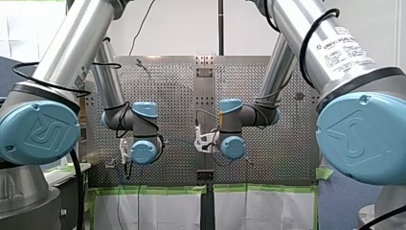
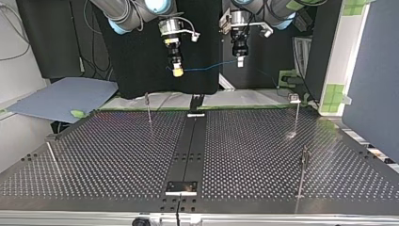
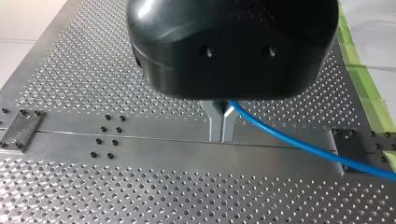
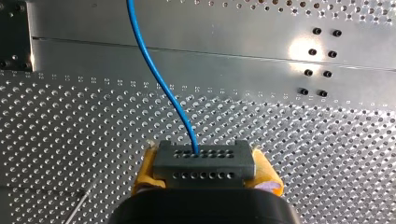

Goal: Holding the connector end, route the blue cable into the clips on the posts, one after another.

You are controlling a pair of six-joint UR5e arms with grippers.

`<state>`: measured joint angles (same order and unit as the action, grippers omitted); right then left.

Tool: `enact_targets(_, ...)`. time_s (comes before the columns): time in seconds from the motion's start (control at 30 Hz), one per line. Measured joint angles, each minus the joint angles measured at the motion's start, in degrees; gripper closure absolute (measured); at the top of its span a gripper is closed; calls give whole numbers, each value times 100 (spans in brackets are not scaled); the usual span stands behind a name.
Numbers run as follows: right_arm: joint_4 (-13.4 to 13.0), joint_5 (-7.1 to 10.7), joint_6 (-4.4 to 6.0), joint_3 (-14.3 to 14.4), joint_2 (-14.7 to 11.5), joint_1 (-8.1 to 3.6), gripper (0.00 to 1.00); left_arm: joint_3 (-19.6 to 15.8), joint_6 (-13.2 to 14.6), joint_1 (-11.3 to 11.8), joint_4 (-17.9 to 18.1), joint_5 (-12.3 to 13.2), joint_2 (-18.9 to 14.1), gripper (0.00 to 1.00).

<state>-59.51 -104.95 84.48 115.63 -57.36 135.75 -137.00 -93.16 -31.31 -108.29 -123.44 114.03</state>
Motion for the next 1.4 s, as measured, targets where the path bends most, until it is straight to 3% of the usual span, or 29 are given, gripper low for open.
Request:
enact_targets(0.57, 38, -40, -17, -38, 38, 39, 100, -9, 5, 44, -41, -35, -45, 99)
enact_targets(0.83, 441, -306, -34, -441, 440, 321, 100, -16, 9, 137, -464, -78, -387, 99)
enact_targets(0.97, 691, -330, -35, -596, 620, 347, 100, -17, 9, 139, -696, -79, -424, 99)
enact_targets(1.17, 1037, -334, -35, -630, 664, 350, 100, -17, 9, 140, -936, -79, -429, 99)
enact_targets(1.4, 1156, -343, -29, -628, 659, 354, 100, -15, 16, 156, -982, -95, -449, 99)
